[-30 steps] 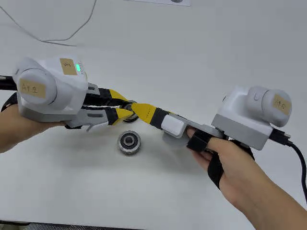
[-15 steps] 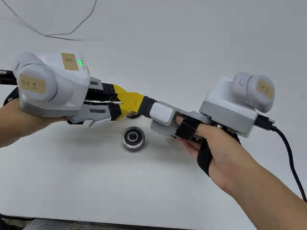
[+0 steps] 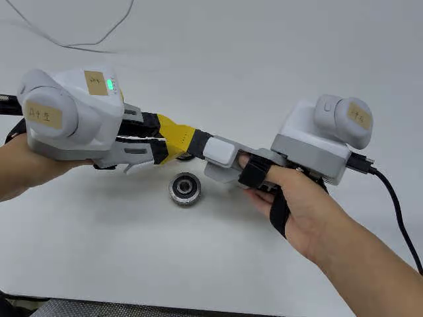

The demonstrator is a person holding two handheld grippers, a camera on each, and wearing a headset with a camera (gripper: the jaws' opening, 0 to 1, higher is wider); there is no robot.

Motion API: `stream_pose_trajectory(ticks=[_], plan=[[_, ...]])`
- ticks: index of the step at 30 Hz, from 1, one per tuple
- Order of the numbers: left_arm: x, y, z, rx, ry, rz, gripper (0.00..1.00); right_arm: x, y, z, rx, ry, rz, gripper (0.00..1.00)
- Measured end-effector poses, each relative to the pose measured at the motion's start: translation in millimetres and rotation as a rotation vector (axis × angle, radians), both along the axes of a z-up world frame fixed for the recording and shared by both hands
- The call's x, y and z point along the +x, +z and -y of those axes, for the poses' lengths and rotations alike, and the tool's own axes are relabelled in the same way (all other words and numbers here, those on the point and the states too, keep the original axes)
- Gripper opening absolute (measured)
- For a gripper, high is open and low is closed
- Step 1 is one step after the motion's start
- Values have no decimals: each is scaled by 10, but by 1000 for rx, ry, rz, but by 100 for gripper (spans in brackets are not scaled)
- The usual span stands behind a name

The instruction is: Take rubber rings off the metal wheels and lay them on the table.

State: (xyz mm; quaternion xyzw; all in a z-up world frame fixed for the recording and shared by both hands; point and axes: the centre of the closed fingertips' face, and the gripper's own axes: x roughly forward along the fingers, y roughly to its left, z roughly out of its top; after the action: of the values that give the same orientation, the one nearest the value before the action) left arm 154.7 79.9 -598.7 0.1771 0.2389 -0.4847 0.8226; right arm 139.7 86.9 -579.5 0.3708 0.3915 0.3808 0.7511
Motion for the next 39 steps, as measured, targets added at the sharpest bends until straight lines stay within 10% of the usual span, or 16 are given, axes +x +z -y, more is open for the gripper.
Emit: stream_pose_trajectory(ticks=[16,39], plan=[[0,2,3,0,0,3,13,12,-18,80,-1,-15,-5,48],[-3,4,2,3,1,7,13,115,-272,222,-149,-56,-23,4]])
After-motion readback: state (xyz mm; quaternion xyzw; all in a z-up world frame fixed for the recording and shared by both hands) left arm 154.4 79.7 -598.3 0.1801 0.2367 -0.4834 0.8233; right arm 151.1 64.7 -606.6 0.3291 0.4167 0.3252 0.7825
